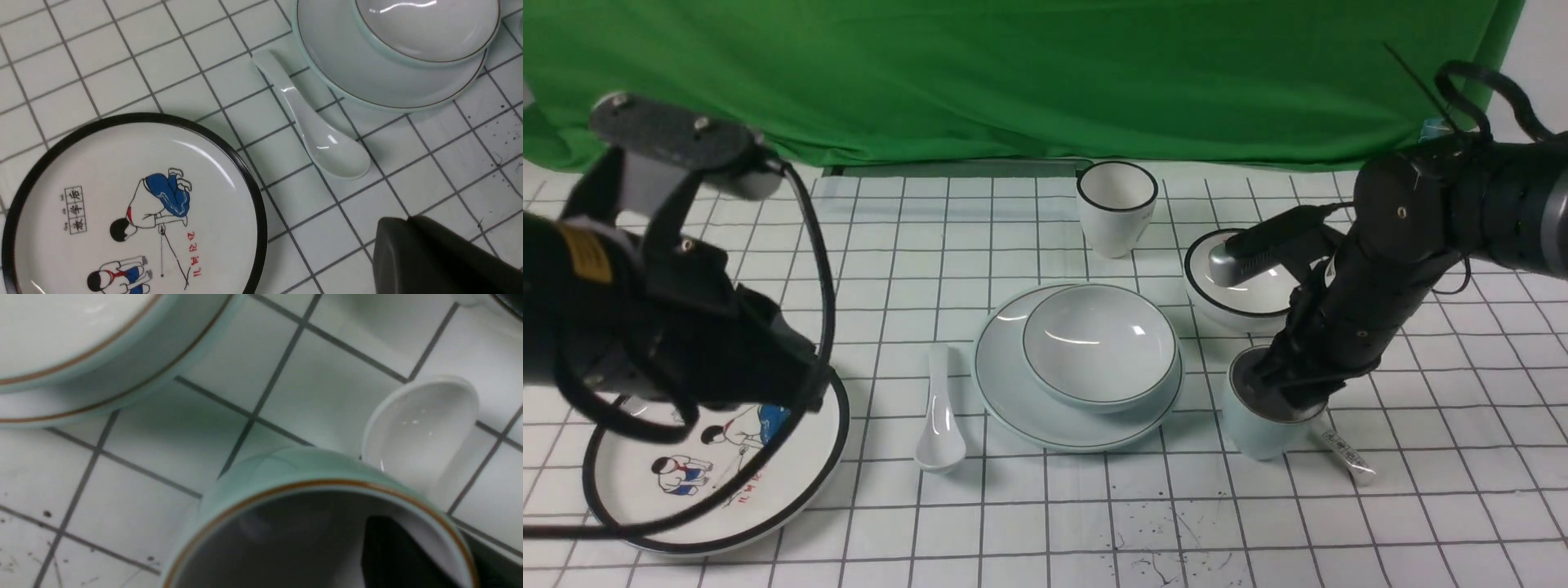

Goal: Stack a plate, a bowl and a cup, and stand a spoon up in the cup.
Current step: Use the right arm to grab a blue teacup, then use the right arm to put the blue teacup into the blue rice bowl in the middle

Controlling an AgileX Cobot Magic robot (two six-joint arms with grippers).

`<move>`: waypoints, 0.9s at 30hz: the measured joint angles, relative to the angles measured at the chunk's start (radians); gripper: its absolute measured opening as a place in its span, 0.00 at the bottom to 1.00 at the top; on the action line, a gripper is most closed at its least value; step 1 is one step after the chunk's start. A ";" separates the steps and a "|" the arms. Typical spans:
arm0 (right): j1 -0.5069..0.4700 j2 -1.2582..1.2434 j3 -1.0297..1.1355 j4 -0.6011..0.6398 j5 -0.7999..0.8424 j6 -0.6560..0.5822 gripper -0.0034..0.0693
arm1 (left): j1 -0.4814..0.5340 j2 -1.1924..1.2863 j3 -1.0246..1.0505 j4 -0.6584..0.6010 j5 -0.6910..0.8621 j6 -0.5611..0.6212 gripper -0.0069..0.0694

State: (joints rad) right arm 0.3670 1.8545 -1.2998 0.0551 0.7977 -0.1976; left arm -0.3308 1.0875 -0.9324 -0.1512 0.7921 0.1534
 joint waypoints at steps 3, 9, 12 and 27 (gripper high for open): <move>0.009 -0.048 -0.051 -0.002 0.061 -0.018 0.16 | 0.000 -0.015 0.022 -0.002 -0.006 0.000 0.04; 0.092 -0.092 -0.184 0.010 0.123 -0.043 0.16 | 0.000 -0.015 0.023 -0.002 -0.036 0.000 0.04; 0.172 -0.065 -0.276 0.022 0.118 -0.045 0.16 | 0.000 -0.015 0.023 -0.002 -0.050 0.000 0.04; 0.218 0.232 -0.473 0.022 0.101 0.045 0.16 | 0.000 -0.015 0.023 0.000 -0.029 0.000 0.04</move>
State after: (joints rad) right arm 0.5848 2.0868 -1.7724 0.0770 0.8988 -0.1526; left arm -0.3308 1.0729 -0.9098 -0.1510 0.7628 0.1534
